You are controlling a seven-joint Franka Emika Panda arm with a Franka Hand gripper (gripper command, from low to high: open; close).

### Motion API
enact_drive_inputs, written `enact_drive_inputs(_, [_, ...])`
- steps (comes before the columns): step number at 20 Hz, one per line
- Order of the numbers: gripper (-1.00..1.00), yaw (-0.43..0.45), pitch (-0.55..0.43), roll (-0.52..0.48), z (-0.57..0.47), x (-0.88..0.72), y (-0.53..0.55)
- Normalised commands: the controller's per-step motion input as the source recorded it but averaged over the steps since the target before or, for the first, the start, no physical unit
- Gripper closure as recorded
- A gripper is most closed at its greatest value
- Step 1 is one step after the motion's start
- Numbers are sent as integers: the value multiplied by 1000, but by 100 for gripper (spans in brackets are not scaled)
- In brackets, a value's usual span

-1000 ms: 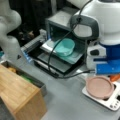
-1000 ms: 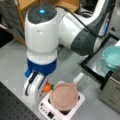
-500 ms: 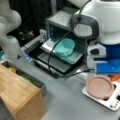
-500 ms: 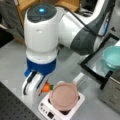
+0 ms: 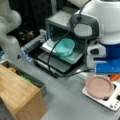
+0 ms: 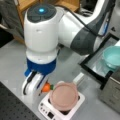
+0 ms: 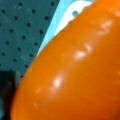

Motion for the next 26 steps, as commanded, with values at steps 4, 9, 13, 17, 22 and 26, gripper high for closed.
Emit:
enact_drive_inputs(4, [100, -160, 279, -110, 161, 219, 78])
enact_drive_inputs(9, [100, -173, 247, -120, 139, 113, 65])
enact_drive_inputs(13, [100, -202, 214, -138, 124, -76, 61])
enact_drive_inputs(17, [100, -179, 142, -144, 69, -246, 79])
enact_drive_inputs(22, [100, -190, 58, -152, -6, -373, 60])
enact_drive_inputs(26, [100, -204, -31, -155, -69, -448, 51])
